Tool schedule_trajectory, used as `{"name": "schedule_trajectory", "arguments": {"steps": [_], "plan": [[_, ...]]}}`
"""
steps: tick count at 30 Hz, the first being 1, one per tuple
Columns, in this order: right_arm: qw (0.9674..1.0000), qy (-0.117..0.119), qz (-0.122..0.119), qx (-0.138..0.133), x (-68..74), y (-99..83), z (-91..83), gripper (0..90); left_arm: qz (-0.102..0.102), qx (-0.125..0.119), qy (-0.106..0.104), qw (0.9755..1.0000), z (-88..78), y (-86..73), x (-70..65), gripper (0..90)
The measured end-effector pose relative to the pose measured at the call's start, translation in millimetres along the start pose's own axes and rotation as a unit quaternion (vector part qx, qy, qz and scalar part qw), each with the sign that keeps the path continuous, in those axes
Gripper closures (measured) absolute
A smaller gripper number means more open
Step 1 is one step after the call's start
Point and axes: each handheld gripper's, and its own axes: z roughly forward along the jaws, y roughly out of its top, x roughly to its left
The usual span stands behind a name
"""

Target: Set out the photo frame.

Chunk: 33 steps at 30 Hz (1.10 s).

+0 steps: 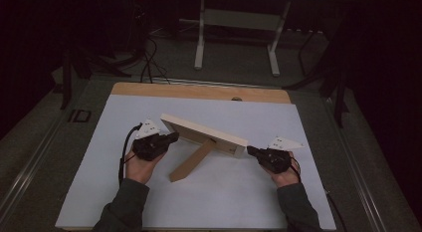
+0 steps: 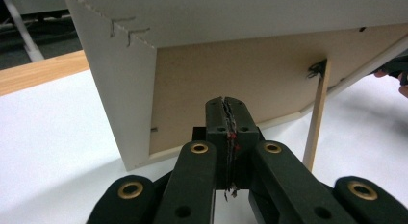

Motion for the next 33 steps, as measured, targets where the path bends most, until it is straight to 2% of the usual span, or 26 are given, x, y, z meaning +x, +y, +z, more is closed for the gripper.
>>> {"name": "schedule_trajectory", "arguments": {"steps": [5, 14, 33], "plan": [[0.9999, 0.001, 0.006, -0.009, 0.7, 7.4, 4.3, 89.8, -0.003, -0.002, 0.006, 1.0, 2.4, 2.5, -1.0, 90.0], [0.9998, 0.01, 0.007, -0.016, 3.7, 14.4, 8.8, 89.8, 0.003, -0.001, 0.002, 1.0, 4.2, 7.4, -3.5, 90.0], [0.9992, 0.026, 0.008, -0.031, 5.7, 22.0, 4.4, 89.7, 0.016, -0.008, -0.007, 0.9998, 9.6, 18.0, -15.2, 90.0]]}}
